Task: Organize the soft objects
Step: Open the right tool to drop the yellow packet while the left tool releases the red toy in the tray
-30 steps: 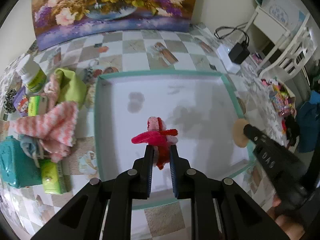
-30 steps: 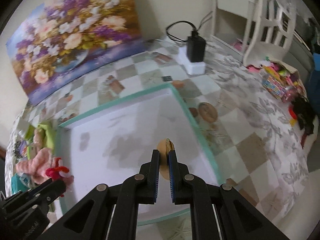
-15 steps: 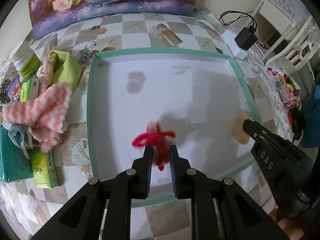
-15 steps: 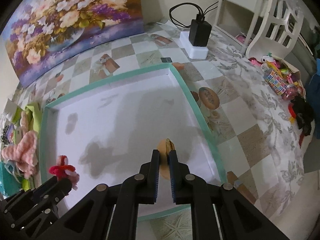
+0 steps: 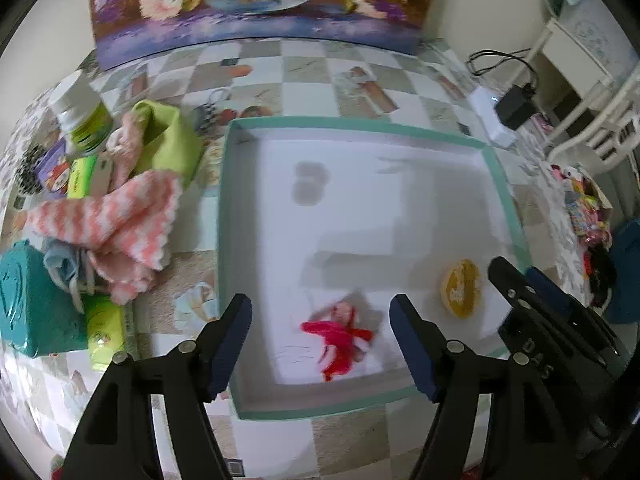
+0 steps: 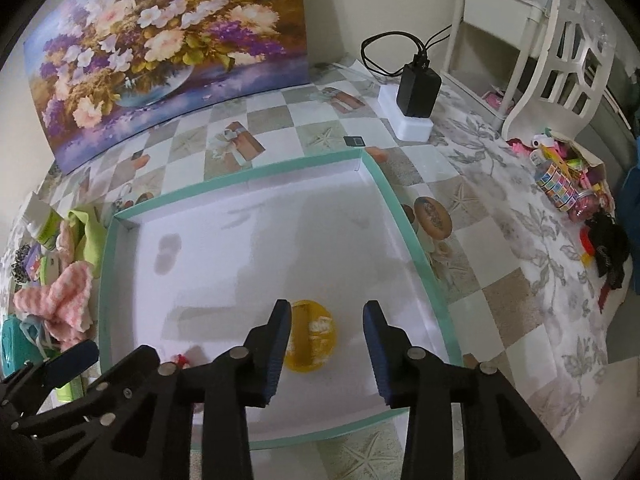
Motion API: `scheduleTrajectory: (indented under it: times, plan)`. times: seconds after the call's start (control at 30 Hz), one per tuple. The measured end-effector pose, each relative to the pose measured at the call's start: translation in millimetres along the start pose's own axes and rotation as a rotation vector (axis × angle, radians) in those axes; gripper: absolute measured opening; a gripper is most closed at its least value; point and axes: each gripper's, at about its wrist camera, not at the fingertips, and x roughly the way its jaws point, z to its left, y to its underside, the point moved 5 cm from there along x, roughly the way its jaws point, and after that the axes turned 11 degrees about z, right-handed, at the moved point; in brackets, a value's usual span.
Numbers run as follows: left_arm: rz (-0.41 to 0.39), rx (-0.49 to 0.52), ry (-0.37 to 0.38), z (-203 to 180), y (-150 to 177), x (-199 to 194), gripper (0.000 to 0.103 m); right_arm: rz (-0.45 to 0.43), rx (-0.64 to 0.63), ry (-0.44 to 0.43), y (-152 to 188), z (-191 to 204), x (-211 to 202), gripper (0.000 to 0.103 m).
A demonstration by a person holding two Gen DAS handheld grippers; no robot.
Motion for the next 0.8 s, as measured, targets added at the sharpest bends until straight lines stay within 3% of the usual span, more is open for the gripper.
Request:
scheduleTrajectory:
  times: [0.13,0.4,0.53,0.67,0.8]
  plan:
    - [-0.002,-0.041,-0.037,11,0,1,0.087,0.003,0.002,0.002,1,-1,1,0.055]
    - [0.015,-0.106,-0.057,27,-1,-1,0.095,0.026,-0.009,0.0,3,2,5,0.072]
    - [0.012,-0.133,-0.06,32,-1,-4,0.097,0.012,-0.006,0.025,4,0,3,0.102]
    - [0.018,-0.155,-0.037,35,1,-5,0.097,0.022,0.019,-0.026,4,-3,3,0.103]
    - [0.007,-0.156,-0.042,34,3,-9,0.098,0.025,-0.006,-0.01,6,1,2,0.103]
